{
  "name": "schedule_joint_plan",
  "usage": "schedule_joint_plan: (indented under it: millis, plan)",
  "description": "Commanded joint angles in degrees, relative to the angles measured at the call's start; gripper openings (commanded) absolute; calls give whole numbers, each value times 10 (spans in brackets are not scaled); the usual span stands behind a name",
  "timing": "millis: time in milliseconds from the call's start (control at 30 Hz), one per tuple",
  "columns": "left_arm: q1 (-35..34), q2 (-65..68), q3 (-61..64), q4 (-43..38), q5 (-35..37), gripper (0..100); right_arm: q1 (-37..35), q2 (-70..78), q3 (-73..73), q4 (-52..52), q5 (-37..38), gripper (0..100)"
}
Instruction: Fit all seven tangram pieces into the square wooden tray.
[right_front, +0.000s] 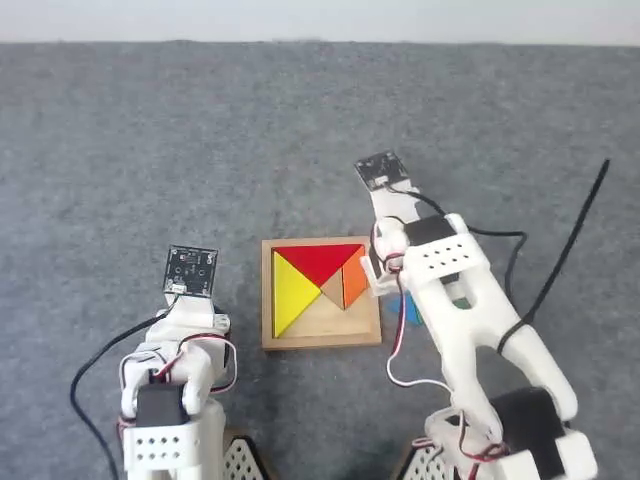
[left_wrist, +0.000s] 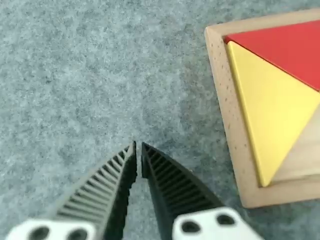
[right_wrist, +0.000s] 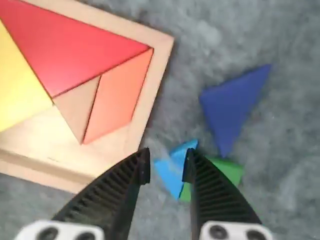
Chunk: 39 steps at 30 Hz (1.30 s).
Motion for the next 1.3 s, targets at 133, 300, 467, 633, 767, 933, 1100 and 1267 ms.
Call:
schedule_joint_plan:
  millis: [133,300,467,633,767,933,1100,1267]
  plan:
    - [3,-9,-6,2,-1,21,51,-33,33,21,86,217]
    - [3,-9,-6,2,-1,21,67,-33,66,7,88,218]
    - [3,-9,-6,2,-1,21,69,-32,85,1,91,219]
    - [3,-9,-6,2,-1,21,65,-26,86,1,91,219]
    - [3,-9,-6,2,-1,21,67,-26,91,-7,91,219]
    - [3,-9,-6,2,-1,21,71,-26,104,-41,91,219]
    - [3,-9,-6,2,-1,21,70,-25,107,-43,91,219]
    - [3,-9,-6,2,-1,21,82,-25,107,-43,89,219]
